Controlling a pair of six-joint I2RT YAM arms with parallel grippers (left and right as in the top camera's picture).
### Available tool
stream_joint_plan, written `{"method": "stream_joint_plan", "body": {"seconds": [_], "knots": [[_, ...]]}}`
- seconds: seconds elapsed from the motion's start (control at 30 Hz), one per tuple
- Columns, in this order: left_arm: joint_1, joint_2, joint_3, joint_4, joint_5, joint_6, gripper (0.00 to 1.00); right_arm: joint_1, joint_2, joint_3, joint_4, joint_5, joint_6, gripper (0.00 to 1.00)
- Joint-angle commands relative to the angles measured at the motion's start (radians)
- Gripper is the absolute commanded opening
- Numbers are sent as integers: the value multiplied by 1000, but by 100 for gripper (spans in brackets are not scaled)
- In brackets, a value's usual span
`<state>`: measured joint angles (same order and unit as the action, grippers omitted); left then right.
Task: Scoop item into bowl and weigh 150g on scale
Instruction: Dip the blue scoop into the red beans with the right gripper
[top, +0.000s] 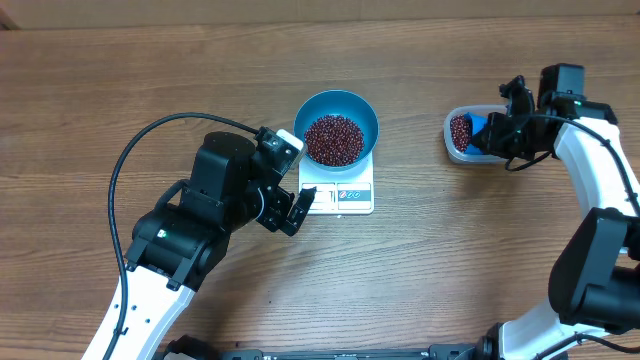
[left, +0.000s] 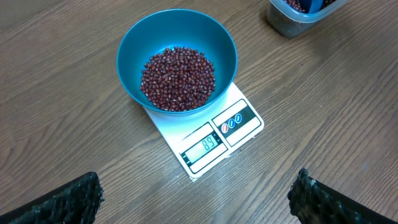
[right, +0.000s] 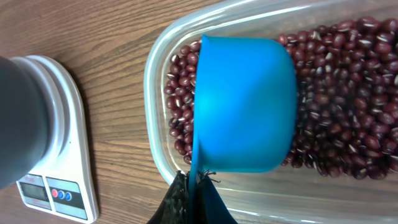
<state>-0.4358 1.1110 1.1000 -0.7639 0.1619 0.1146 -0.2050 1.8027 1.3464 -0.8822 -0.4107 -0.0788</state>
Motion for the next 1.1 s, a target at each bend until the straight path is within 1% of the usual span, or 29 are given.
{"method": "stream_joint_plan", "body": {"seconds": [0.0, 0.2, 0.4, 1.07], "knots": [[4, 2, -4, 1, 15, 19, 99, -20, 8, -5, -13, -89, 3, 4], [4, 2, -4, 1, 15, 19, 100, -57, 8, -5, -25, -94, 3, 4], [4, 2, -4, 1, 15, 19, 100, -107, 8, -5, -24, -138, 3, 4], [4, 2, -4, 1, 15, 19, 99, -309, 8, -5, -51, -410, -6, 4]]}}
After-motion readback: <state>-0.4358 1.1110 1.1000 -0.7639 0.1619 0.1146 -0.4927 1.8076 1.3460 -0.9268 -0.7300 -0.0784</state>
